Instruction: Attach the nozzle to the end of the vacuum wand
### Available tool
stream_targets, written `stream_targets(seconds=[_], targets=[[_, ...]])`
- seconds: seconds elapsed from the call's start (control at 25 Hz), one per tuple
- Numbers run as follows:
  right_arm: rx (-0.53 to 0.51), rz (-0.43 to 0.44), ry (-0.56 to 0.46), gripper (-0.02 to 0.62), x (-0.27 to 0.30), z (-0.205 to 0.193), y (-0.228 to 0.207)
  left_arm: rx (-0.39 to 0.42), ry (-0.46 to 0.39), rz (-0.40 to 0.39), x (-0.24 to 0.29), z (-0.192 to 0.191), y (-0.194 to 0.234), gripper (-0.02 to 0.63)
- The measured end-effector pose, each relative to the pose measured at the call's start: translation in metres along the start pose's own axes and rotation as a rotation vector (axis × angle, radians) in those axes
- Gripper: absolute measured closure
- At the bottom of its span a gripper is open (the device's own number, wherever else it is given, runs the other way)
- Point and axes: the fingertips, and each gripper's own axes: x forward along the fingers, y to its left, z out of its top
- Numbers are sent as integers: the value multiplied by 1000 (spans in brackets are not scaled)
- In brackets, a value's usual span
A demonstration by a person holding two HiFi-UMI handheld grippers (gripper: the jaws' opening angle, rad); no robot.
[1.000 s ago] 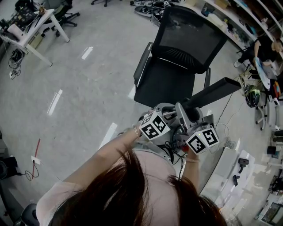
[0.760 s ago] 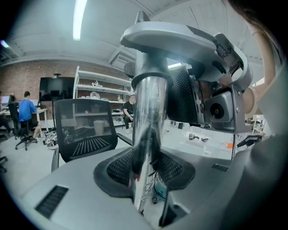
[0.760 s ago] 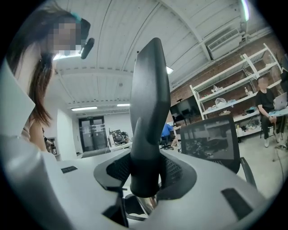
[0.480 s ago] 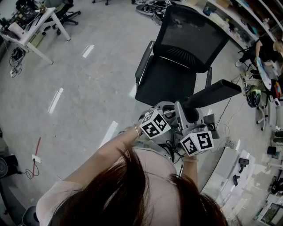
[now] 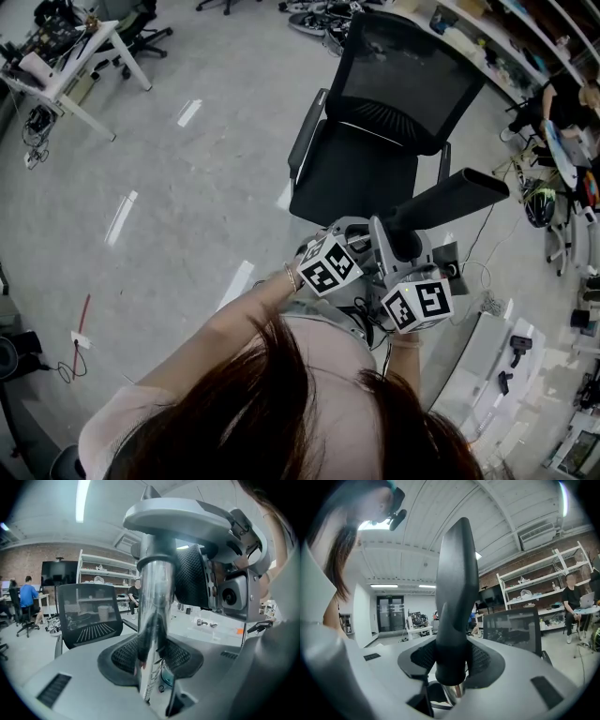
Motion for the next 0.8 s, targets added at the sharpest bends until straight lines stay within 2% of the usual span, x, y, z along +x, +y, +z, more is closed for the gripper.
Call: stream_targets(seconds=[0.16, 0.32, 0.48, 0.68, 0.8], targets=[[7, 27, 51, 417, -1, -3, 3, 4, -5, -3, -1, -1, -2, 454], [46, 98, 122, 417, -2, -3, 5, 3, -12, -5, -4, 0, -2, 454], [41, 145, 166, 417, -5, -4, 6, 3, -10, -5, -4, 0, -4, 454], [14, 128, 209, 417, -2, -5, 7, 0, -7, -3, -5, 1, -3, 454], [-43, 95, 245, 419, 0, -6, 9, 3, -6, 2, -6, 1, -2, 454]])
